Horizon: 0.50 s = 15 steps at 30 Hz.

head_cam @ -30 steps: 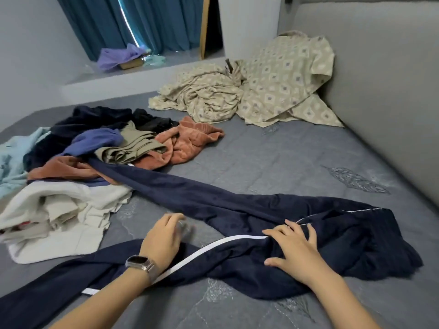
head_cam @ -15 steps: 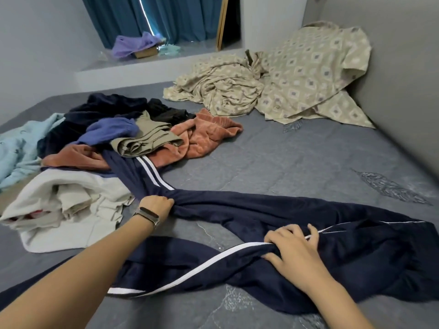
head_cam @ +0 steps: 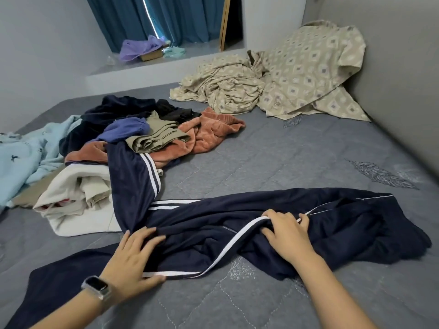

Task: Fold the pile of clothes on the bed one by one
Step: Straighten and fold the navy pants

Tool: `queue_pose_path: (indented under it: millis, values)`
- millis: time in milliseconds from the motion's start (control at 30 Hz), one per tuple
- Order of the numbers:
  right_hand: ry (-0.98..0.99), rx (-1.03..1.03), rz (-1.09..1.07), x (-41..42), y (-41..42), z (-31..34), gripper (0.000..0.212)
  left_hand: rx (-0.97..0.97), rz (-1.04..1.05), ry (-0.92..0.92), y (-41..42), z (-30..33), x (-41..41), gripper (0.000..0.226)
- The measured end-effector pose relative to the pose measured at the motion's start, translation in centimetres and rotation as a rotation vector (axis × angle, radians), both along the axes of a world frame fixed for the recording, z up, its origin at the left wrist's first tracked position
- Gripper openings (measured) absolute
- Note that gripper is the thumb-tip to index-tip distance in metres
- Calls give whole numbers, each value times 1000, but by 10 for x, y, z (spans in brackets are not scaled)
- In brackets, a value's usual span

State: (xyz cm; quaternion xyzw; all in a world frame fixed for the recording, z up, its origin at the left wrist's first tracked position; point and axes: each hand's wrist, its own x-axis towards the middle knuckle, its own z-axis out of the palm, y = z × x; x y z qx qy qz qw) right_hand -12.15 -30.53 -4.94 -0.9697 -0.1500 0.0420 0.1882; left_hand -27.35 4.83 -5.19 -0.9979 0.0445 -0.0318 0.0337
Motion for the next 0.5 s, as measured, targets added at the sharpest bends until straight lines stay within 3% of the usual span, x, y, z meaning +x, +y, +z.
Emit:
queue_pose_path:
  millis: [33,100,167,233,300,333,433,500]
  values:
    - [9,12,7,-1,0,-1,27,80,20,-18,4,-7,-6,63]
    - [45,36,-3,2,-3,-2,25,43,120,-81,9,-9,-9,55]
    - [82,38,-10,7,-9,-5,18,-85,100,-156,16,-9,-4,54]
    - [135,108,-15,12,-13,-1,13,-285,132,-189,15,10,7,35]
    - [257,252,-47,19,-21,3,7,-503,225,-154,18,41,23,26]
    - [362,359,-73,24,-26,5,8,-503,230,-189,20,60,36,25]
    - [446,581,-77,36,-40,1,7,-167,223,-205,28,102,94,23]
    - [297,484,-110,35,-36,-1,9,153,354,-102,27,107,130,29]
